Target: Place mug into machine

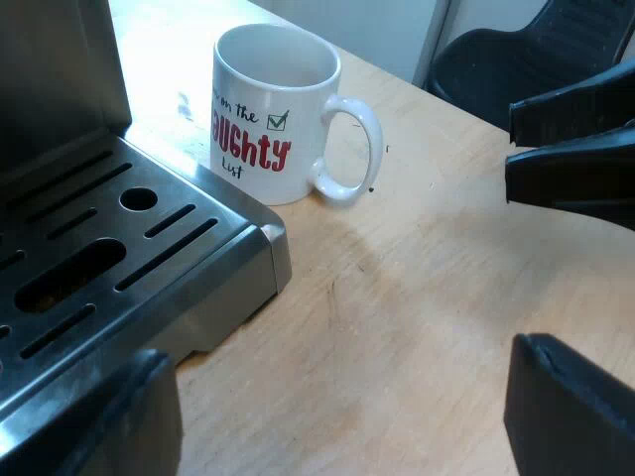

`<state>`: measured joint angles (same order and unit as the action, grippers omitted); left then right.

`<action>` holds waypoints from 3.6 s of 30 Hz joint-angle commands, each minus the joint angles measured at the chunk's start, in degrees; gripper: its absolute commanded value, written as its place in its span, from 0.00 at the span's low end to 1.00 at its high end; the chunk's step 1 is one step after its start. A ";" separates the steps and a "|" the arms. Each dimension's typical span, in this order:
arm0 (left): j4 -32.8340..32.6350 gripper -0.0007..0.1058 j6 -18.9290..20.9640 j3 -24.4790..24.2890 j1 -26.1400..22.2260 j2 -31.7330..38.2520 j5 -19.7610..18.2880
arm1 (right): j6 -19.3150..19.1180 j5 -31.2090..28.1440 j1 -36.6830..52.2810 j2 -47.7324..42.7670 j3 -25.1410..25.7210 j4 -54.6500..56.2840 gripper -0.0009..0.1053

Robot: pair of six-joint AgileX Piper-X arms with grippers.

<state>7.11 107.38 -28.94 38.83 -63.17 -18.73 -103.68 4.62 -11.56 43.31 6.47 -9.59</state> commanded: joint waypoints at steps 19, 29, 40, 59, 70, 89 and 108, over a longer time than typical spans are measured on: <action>1.02 0.65 0.91 -0.25 0.32 0.11 0.51 | 3.58 -5.99 -0.22 26.85 -1.02 -28.34 0.59; 1.02 0.65 0.91 -0.25 0.32 0.11 0.51 | 3.58 -6.08 -0.22 35.90 3.59 -33.17 0.59; 1.02 0.65 0.91 -0.25 0.32 0.11 0.51 | 3.69 -9.96 -0.22 42.34 8.56 -33.50 0.59; 1.02 0.65 0.91 -0.25 0.32 0.11 0.51 | 6.18 -13.74 -0.22 45.66 12.12 -33.28 0.27; 0.90 0.65 0.79 -0.25 0.32 0.11 0.51 | 6.18 -13.74 -0.22 45.66 12.17 -32.60 0.01; 0.04 0.65 0.79 -0.25 0.32 11.42 -0.79 | 1.85 -24.97 -9.62 27.86 12.07 -15.90 0.01; -19.81 0.65 -6.08 -0.25 0.32 30.50 6.84 | 1.53 -30.06 -21.57 -0.68 12.07 9.26 0.01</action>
<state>-11.51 101.42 -28.94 38.83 -33.50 -12.53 -101.03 -24.45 -32.23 44.28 17.76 1.21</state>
